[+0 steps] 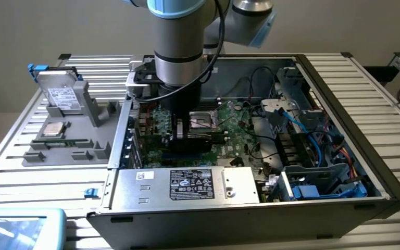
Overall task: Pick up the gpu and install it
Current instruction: 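Insert the gpu into the slot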
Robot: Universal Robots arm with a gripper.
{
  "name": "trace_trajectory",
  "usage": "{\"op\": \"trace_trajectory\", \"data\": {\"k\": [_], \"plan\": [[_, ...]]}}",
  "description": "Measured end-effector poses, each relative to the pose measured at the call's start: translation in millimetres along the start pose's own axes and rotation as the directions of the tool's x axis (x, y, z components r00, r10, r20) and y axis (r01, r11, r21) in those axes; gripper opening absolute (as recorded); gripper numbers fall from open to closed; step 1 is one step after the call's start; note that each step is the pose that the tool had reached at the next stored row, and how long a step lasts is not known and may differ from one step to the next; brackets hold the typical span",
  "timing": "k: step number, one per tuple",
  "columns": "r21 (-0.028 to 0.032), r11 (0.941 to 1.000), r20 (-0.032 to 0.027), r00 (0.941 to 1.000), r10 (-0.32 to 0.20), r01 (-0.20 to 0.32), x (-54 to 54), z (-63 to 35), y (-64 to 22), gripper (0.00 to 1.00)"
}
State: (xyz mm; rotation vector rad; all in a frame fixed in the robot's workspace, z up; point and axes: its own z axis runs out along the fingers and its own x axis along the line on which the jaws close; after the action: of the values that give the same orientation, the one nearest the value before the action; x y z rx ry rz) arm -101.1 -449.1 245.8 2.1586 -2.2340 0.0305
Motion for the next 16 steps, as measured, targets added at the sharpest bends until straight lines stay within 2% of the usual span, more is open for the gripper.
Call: {"op": "trace_trajectory", "data": {"k": [10, 16], "plan": [[0.0, 1.0, -0.0015, 1.0, 0.0, 0.0, -0.9, 0.4, 0.3, 0.28], [0.0029, 1.0, -0.0029, 1.0, 0.0, 0.0, -0.9, 1.7, 1.6, 0.28]]}}
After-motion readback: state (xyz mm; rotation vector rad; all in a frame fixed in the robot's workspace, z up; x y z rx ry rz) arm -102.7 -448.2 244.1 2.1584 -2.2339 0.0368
